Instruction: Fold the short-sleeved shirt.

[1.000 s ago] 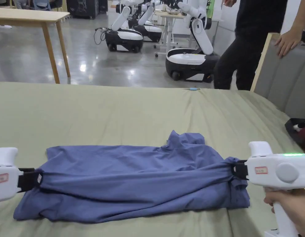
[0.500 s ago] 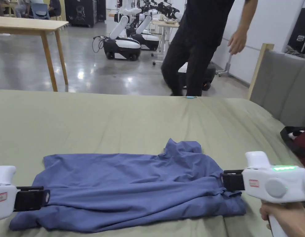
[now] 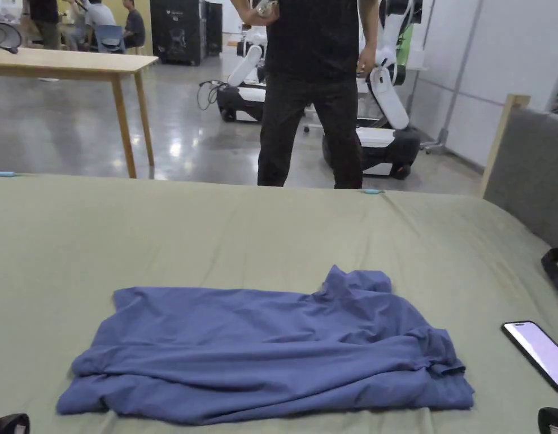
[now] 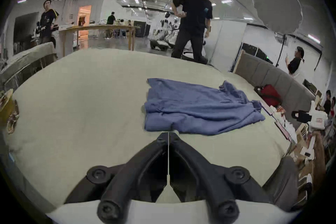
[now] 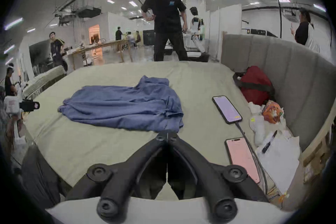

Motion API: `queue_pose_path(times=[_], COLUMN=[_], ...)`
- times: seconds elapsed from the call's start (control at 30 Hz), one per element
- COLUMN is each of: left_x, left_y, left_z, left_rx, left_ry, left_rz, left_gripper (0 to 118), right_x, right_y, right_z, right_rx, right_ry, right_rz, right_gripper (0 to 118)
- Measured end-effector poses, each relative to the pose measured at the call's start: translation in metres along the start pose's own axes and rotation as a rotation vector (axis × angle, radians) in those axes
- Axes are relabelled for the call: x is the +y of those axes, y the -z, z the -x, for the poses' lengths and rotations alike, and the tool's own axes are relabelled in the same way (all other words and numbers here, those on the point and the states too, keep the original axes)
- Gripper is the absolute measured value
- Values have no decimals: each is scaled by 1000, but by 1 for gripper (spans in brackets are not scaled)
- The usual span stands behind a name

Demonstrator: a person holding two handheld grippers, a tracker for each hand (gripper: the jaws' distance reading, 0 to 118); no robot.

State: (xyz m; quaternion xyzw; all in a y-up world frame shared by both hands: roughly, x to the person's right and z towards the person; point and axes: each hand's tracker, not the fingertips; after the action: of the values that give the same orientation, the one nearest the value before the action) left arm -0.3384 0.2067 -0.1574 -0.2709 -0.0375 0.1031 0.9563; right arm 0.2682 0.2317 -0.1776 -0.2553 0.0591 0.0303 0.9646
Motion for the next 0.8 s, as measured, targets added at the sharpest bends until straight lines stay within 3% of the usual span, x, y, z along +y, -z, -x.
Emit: queue_pose_path(times=[0.13, 0.17, 0.2, 0.23, 0.27, 0.3, 0.57, 0.7, 0.73, 0.77, 0.8], left_x=[15, 21, 26, 27, 30, 30, 29, 31, 33, 31, 30], left_y=[30, 41, 52, 68, 84, 96, 190, 187, 185, 177, 175], left_z=[-3, -4, -5, -3, -1, 1, 43, 44, 42, 31, 28], left_rx=[-18, -25, -17, -6, 2, -3, 99, 53, 56, 83, 105], left_ry=[-3, -10, -25, -45, -46, -45, -146, -143, -108, -52, 11], left_rz=[17, 24, 50, 77, 118, 137, 293, 311, 315, 310, 302], left_gripper=[0, 6, 34, 76, 109, 118, 115, 113, 106, 87, 43], right_x=[12, 15, 16, 18, 20, 20, 26, 26, 27, 28, 29], right_y=[1, 1, 0, -1, -1, -2, -1, -1, 1, 5, 7], right_z=[9, 13, 15, 17, 19, 20, 28, 31, 32, 33, 35], right_rx=[67, 87, 94, 112, 139, 148, 158, 141, 131, 131, 131], right_ry=[-3, -3, -10, -19, -35, -48, -97, -101, -93, -91, -90], right_rz=[-21, -23, -21, -13, -1, 4, 21, 27, 44, 52, 54], right_gripper=[0, 0, 0, 1, 0, 0, 0, 0, 1, 0, 1])
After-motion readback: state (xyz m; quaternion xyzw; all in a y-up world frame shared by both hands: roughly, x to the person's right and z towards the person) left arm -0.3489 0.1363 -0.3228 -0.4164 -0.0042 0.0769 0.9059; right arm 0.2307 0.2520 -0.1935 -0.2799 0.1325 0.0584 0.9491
